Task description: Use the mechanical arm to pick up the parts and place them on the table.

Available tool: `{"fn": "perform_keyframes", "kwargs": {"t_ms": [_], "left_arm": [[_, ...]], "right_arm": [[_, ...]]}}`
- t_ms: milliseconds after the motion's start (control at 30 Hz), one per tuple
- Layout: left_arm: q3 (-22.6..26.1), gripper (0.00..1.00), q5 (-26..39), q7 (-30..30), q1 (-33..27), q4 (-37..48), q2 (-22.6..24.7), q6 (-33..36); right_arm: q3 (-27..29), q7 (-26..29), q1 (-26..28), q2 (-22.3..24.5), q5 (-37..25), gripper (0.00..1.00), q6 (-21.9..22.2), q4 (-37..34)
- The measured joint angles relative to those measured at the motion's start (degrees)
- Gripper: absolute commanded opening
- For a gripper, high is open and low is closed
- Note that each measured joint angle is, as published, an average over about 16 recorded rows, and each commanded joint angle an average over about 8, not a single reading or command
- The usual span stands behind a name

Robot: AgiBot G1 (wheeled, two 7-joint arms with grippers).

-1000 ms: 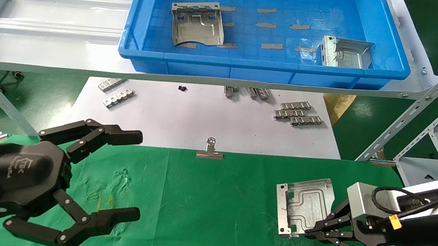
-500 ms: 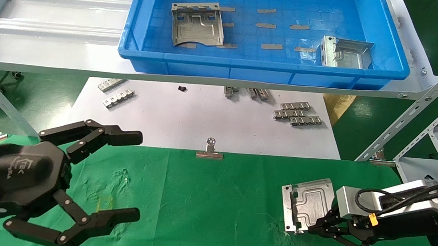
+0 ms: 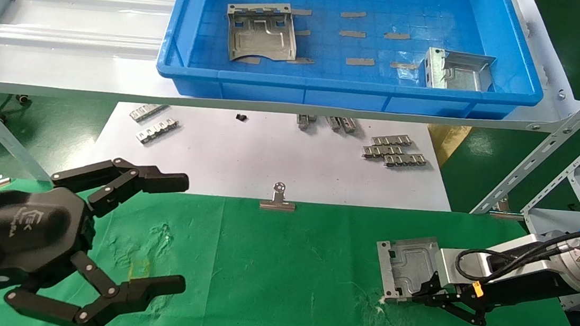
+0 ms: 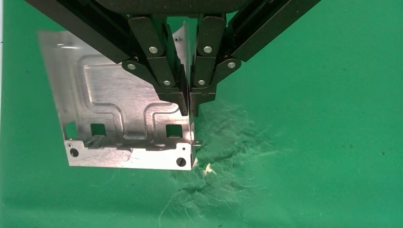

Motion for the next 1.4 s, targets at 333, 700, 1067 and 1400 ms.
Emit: {"fn": "perform_keyframes", "kwargs": {"t_ms": [333, 700, 1067, 1400], "left_arm": [[0.0, 1.0, 0.0, 0.0, 0.0, 0.0, 0.0, 0.0], [0.0, 1.0, 0.0, 0.0, 0.0, 0.0, 0.0, 0.0], [0.0, 1.0, 0.0, 0.0, 0.0, 0.0, 0.0, 0.0], [0.0, 1.0, 0.0, 0.0, 0.0, 0.0, 0.0, 0.0]], "right_arm": [[0.9, -1.6, 1.8, -0.7, 1.5, 1.0, -2.6, -2.2], [4.4, 0.5, 1.7, 1.4, 7.5, 1.0, -6.5, -2.7], [5.5, 1.4, 0.9, 2.0, 8.5, 1.0, -6.6, -1.8], [11.2, 5.4, -3.6, 3.9, 10.0, 1.0, -5.9, 4.9]]}}
